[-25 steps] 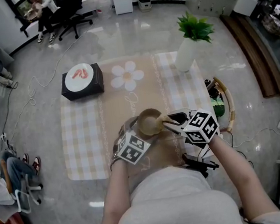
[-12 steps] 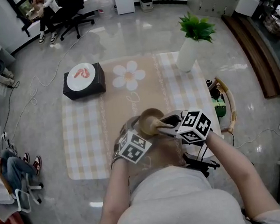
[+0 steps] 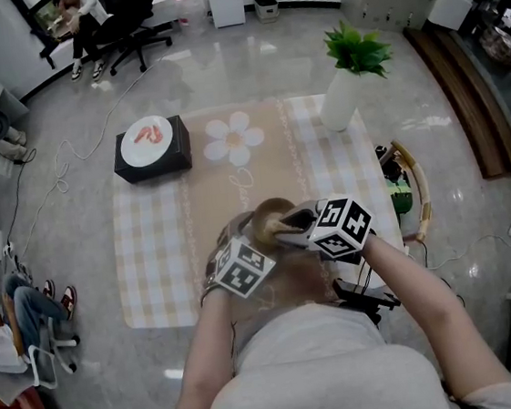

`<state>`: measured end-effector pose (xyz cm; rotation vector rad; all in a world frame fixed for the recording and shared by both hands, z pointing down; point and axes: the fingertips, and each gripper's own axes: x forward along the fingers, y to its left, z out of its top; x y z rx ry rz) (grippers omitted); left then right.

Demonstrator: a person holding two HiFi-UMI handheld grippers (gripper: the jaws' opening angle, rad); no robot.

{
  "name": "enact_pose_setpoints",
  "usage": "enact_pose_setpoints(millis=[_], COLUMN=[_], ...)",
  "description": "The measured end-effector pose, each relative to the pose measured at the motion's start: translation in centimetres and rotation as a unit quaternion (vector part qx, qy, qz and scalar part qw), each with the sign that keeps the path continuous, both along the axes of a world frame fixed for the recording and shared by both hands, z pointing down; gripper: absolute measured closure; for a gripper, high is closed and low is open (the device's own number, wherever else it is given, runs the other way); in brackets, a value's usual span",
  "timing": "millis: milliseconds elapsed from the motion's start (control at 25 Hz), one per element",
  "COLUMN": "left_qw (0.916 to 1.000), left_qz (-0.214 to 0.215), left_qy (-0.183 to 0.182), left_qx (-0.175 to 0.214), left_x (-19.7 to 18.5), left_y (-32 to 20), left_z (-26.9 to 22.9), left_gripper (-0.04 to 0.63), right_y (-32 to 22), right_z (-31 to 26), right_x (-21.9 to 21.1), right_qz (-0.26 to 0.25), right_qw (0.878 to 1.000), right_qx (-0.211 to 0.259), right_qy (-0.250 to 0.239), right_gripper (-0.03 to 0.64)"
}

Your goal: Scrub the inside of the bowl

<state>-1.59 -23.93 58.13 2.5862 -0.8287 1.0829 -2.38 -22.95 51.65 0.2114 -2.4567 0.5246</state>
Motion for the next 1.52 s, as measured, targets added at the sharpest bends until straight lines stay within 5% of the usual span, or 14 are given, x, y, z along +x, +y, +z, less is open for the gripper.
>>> enact_pose_setpoints(millis=[760, 1240, 1520], left_qw=[0.9999, 0.9998, 0.9998], left_qz=[0.008, 0.013, 0.014], left_qy=[-0.010, -0.014, -0.015], left_qx=[-0.007, -0.007, -0.005], left_x=[0.0, -0.1, -0.1], left_y=[0.0, 0.1, 0.1], left_z=[0.0, 0.2, 0.1], left_gripper=[0.160, 0.160, 0.160], right_y=[-4.1, -6.9, -6.9], right_z=[0.2, 0.7, 1.3], right_x=[-1.9, 0.2, 1.4], right_qz=[0.077, 0.144, 0.140], right_qw=[0.997, 0.988, 0.985], right_qx=[0.015, 0.055, 0.086], right_qy=[-0.020, 0.011, 0.051], right_gripper=[0.526, 0.526, 0.526])
